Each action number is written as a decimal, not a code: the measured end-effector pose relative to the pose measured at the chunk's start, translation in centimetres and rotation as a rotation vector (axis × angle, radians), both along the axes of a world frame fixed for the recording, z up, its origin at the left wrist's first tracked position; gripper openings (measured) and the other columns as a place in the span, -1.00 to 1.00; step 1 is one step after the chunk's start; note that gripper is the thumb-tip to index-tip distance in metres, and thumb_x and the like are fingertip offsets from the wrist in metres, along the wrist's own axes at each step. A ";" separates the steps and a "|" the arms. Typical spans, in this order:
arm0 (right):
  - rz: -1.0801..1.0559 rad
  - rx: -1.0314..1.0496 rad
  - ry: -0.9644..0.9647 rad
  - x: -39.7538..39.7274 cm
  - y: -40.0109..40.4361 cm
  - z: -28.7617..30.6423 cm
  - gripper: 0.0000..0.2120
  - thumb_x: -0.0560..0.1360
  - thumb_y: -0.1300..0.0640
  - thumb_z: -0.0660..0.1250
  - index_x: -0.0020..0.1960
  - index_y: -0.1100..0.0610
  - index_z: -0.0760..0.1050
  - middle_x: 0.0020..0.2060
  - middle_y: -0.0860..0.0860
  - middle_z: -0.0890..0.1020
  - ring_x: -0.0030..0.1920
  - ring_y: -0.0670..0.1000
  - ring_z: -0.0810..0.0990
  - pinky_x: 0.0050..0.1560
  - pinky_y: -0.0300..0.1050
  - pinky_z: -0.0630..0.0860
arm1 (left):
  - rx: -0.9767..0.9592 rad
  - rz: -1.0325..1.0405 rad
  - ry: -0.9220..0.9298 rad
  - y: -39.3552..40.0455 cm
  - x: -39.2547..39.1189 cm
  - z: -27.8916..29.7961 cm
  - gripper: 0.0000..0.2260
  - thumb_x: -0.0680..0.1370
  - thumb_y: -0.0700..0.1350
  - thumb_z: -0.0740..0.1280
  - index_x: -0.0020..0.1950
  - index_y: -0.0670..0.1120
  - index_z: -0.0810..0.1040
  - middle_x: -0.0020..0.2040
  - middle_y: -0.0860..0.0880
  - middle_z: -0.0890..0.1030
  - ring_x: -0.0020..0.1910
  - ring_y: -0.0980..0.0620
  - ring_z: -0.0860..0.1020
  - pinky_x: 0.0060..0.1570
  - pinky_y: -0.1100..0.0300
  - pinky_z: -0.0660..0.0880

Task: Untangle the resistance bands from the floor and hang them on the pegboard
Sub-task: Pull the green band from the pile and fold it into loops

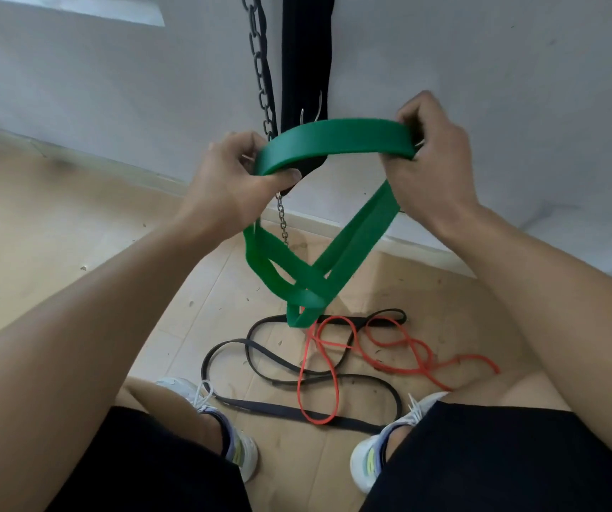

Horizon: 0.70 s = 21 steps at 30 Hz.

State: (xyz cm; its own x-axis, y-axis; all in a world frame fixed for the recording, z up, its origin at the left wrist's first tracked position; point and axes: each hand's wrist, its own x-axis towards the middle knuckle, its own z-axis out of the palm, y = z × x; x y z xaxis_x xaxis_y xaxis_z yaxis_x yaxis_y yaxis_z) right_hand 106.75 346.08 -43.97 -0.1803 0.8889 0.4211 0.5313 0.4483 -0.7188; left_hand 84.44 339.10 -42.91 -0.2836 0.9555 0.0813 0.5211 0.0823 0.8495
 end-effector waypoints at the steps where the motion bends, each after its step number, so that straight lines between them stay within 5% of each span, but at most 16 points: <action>1: -0.012 0.036 0.024 -0.1 -0.4 0.6 -0.86 0.44 0.21 0.31 -0.06 0.06 0.38 -0.26 -0.03 0.49 -0.23 0.09 0.46 -0.19 0.13 0.44 | -0.013 -0.026 -0.002 0.0 0.1 0.0 -0.76 0.44 -0.08 0.57 -0.23 0.01 0.50 -0.17 0.09 0.51 -0.23 0.19 0.51 -0.33 0.38 0.43; 5: 0.076 0.022 0.090 -0.8 -2.0 1.4 -0.80 0.43 0.26 0.32 -0.06 0.11 0.32 -0.29 0.03 0.41 -0.30 -0.02 0.35 -0.29 0.07 0.34 | -0.086 -0.234 -0.028 -0.6 1.2 -0.6 -0.78 0.43 -0.12 0.58 -0.13 -0.03 0.54 -0.10 0.04 0.64 -0.02 -0.01 0.65 0.13 -0.01 0.61; 9: 0.119 -0.042 0.031 -1.0 -2.8 1.0 -0.76 0.44 0.18 0.37 -0.06 0.09 0.29 -0.35 -0.04 0.39 -0.36 -0.03 0.33 -0.35 0.02 0.31 | -0.060 -0.341 -0.150 -1.2 2.7 -0.9 -0.58 0.31 0.03 0.64 -0.04 -0.13 0.53 -0.18 -0.23 0.63 -0.21 -0.09 0.59 -0.03 -0.20 0.56; 11: 0.140 -0.037 0.022 -1.0 -3.0 1.0 -0.73 0.44 0.17 0.40 -0.05 0.09 0.29 -0.35 -0.07 0.39 -0.38 -0.06 0.33 -0.36 -0.03 0.31 | -0.015 -0.363 -0.177 -1.1 2.8 -0.6 -0.57 0.27 0.13 0.62 -0.06 -0.06 0.54 -0.21 -0.23 0.61 -0.25 -0.13 0.55 -0.16 -0.20 0.53; 14: 0.205 -0.069 -0.002 -0.9 -3.1 0.9 -0.74 0.44 0.18 0.45 -0.06 0.12 0.35 -0.34 -0.04 0.44 -0.36 -0.10 0.35 -0.34 -0.06 0.32 | 0.022 -0.387 -0.196 -1.1 2.5 -0.2 -0.60 0.31 0.10 0.61 -0.04 -0.10 0.60 -0.15 -0.18 0.69 -0.24 -0.11 0.62 -0.09 -0.18 0.59; 21: 0.385 -0.448 -0.178 -0.7 -1.9 -0.9 -0.67 0.40 0.00 0.62 0.06 0.02 0.57 -0.12 -0.08 0.68 -0.16 -0.15 0.61 -0.08 -0.15 0.55 | 0.030 -0.319 -0.359 -1.2 3.0 0.4 -0.69 0.33 0.00 0.59 -0.03 -0.08 0.63 -0.19 0.06 0.70 -0.24 0.15 0.63 -0.19 0.28 0.55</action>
State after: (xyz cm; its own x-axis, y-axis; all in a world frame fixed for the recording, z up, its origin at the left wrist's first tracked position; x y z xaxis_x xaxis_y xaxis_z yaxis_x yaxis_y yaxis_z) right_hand 106.07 344.14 -44.86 -0.5563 0.8298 -0.0444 0.5208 0.3065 -0.7968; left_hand 87.49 337.91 -42.52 0.0082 0.9981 0.0605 0.1898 -0.0609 0.9799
